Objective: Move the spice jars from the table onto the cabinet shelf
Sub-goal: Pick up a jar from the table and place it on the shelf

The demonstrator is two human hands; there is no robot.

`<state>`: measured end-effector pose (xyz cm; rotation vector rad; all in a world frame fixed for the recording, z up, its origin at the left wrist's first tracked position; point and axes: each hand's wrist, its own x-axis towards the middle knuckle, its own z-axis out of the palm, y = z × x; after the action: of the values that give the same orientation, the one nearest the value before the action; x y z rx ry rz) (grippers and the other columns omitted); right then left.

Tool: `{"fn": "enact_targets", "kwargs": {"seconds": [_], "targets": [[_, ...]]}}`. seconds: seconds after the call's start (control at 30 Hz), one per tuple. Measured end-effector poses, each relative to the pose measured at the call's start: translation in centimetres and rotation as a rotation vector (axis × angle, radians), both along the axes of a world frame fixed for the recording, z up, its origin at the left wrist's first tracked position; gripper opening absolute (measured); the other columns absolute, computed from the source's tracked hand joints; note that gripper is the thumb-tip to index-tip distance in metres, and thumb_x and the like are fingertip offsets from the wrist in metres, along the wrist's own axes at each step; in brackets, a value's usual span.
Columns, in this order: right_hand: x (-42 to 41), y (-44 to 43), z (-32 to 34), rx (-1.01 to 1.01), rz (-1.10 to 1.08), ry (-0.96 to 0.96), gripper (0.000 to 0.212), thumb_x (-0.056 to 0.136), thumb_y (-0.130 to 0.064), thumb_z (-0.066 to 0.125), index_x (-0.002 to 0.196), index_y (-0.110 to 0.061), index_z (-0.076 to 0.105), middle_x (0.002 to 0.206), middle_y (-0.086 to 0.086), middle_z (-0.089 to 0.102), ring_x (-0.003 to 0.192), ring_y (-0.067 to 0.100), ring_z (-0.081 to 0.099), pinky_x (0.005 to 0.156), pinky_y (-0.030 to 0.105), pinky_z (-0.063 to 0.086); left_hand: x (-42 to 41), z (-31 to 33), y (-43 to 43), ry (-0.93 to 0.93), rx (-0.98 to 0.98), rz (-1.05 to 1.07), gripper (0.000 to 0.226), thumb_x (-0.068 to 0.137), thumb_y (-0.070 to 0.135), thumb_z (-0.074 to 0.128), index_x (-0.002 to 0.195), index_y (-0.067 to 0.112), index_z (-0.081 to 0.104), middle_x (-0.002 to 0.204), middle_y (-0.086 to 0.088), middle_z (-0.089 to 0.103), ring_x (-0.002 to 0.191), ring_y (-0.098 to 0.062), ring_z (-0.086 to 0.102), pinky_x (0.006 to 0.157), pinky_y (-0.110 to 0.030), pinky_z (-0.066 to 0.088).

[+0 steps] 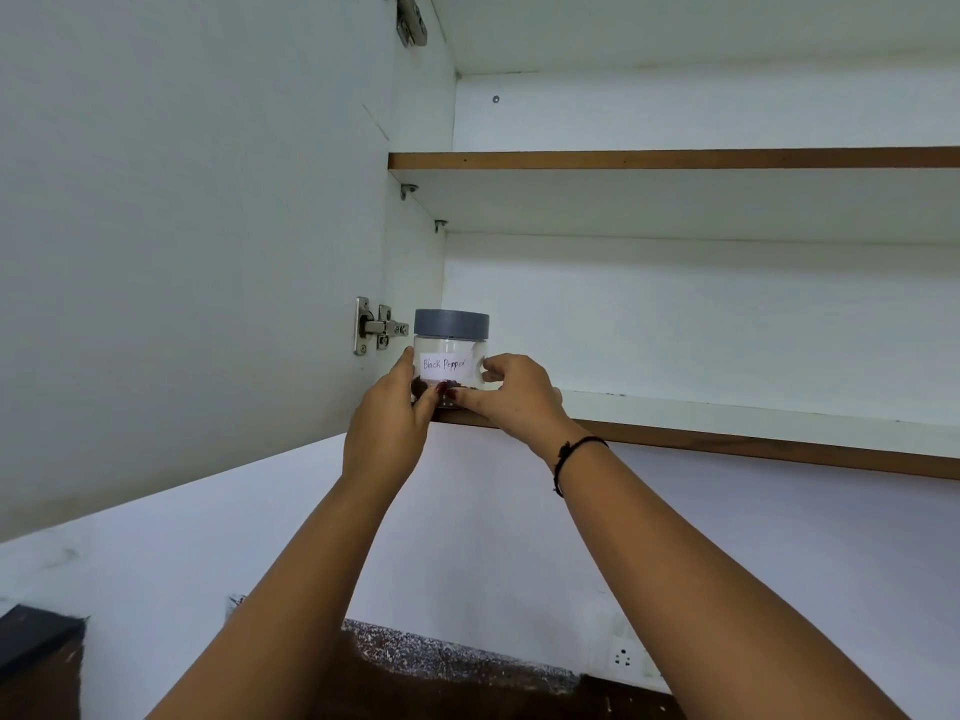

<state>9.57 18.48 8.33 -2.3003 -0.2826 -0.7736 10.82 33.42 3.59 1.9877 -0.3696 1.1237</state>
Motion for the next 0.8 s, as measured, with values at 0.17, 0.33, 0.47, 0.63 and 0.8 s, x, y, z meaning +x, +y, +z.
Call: {"fn": "enact_targets", "kwargs": {"seconds": [0.17,0.33,0.47,0.63,0.8], "targets": [[1.3,0.7,-0.4,-0.081,-0.074,0.020,0.052,0.082,-0.059,0.067,0.118,-0.021,0.065,0.116,-0.005,0.068,0.110,0.019,0.061,0.098,0.041,0.040,1.1,-0.5,0.4,0.015,0.064,0.121,0.028,0.100,0.036,0.053,0.125,0.024,0.055,0.100,0.002,0.070,0.092,-0.022,0.067,0.075,-0.043,0.057],[1.5,1.0,-0.6,-0.155,-0.149,0.025,0.044,0.086,-0.053,0.065,0.115,-0.019,0.065,0.105,-0.003,0.071,0.104,0.020,0.063,0.095,0.036,0.044,1.6,-0.6,-0.1,0.021,0.053,0.222,0.032,0.099,0.034,0.058,0.126,0.017,0.059,0.103,-0.003,0.072,0.093,-0.026,0.067,0.074,-0.042,0.057],[0.8,0.7,-1.0,-0.130,-0.120,0.022,0.049,0.088,-0.049,0.066,0.116,-0.009,0.064,0.107,0.003,0.070,0.103,0.023,0.064,0.095,0.039,0.049,0.8,-1.3,-0.2,0.011,-0.010,0.160,0.038,0.099,0.024,0.060,0.135,0.014,0.056,0.110,-0.005,0.071,0.098,-0.026,0.066,0.074,-0.033,0.051],[-1.8,-0.1,-3.7,-0.015,-0.046,-0.212,0.035,0.088,-0.036,0.068,0.115,-0.013,0.070,0.109,0.000,0.073,0.100,0.016,0.067,0.090,0.036,0.055,-1.3,-4.6,-0.3,-0.024,-0.041,0.060,0.051,0.099,0.033,0.059,0.146,0.017,0.046,0.142,-0.004,0.057,0.128,-0.021,0.053,0.099,-0.032,0.044],[-5.9,-0.8,-9.1,0.196,0.085,-0.370,0.009,0.090,-0.023,0.064,0.090,-0.020,0.073,0.093,-0.010,0.069,0.083,0.006,0.064,0.067,0.022,0.052,-5.1,-10.1,-1.6,0.033,-0.212,-0.128,0.037,0.099,0.041,0.056,0.135,0.029,0.058,0.137,0.007,0.060,0.122,-0.008,0.057,0.098,-0.026,0.049]]}}
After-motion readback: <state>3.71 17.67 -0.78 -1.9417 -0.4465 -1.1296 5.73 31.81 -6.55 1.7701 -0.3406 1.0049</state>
